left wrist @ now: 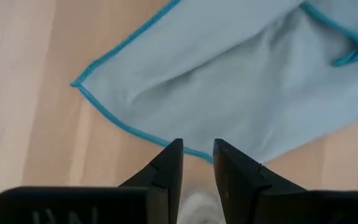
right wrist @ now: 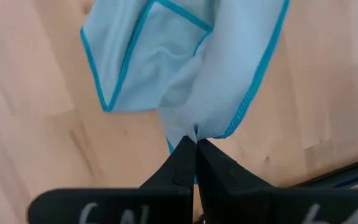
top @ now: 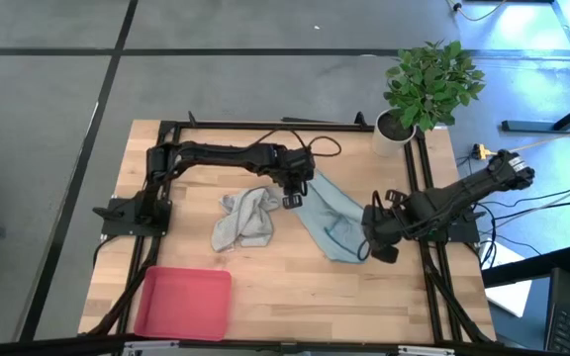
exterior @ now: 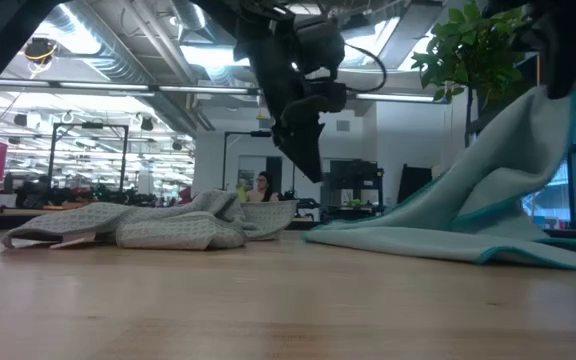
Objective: Roll microfiber towels into tight, uniform cylinder then place into a basket
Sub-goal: Fold the blue towel
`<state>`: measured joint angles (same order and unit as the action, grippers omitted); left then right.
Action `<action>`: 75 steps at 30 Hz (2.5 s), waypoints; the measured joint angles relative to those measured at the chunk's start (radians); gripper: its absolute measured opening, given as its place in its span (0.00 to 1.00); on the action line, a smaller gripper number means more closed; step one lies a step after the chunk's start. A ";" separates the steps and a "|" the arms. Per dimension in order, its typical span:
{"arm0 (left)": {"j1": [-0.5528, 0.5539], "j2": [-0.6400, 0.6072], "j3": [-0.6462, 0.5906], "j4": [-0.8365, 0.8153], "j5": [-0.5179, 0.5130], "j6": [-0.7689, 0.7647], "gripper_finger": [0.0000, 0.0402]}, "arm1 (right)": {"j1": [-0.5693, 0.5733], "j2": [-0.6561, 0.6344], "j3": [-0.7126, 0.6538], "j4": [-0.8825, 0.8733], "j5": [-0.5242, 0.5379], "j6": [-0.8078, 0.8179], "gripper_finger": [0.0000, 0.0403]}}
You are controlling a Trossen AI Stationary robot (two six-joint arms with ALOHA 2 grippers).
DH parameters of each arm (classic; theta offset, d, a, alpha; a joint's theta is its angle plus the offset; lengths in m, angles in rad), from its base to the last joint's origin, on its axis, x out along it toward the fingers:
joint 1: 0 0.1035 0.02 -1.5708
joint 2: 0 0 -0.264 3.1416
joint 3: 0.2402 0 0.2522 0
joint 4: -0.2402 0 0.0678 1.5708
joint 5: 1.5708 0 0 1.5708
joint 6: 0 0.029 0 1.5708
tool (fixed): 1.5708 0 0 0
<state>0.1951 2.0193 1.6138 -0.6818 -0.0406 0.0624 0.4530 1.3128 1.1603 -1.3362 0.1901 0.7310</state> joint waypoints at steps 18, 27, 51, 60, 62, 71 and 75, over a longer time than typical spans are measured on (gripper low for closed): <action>-0.093 0.139 0.129 0.243 0.019 0.026 0.20 | 0.247 0.001 -0.023 0.048 -0.011 0.227 0.02; -0.056 0.317 0.291 0.266 0.084 0.027 0.20 | 0.291 0.001 -0.023 0.052 -0.009 0.260 0.02; -0.097 0.387 0.359 -0.156 0.054 -0.113 0.20 | 0.305 0.001 -0.023 0.018 0.065 0.255 0.02; -0.197 0.389 0.357 -0.205 0.128 -0.134 0.20 | 0.304 0.001 -0.023 -0.013 0.131 0.255 0.02; -0.214 0.389 0.356 -0.200 0.091 -0.111 0.20 | 0.304 0.001 -0.023 -0.019 0.131 0.256 0.02; -0.206 0.276 0.350 -0.189 0.007 -0.109 0.20 | 0.304 0.001 -0.023 -0.019 0.133 0.261 0.02; -0.172 0.261 0.351 -0.189 -0.005 -0.107 0.20 | 0.304 0.001 -0.023 -0.016 0.134 0.262 0.02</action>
<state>0.0232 2.2806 1.9649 -0.8706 -0.0457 -0.0446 0.7570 1.3135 1.1378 -1.3525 0.3242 0.9929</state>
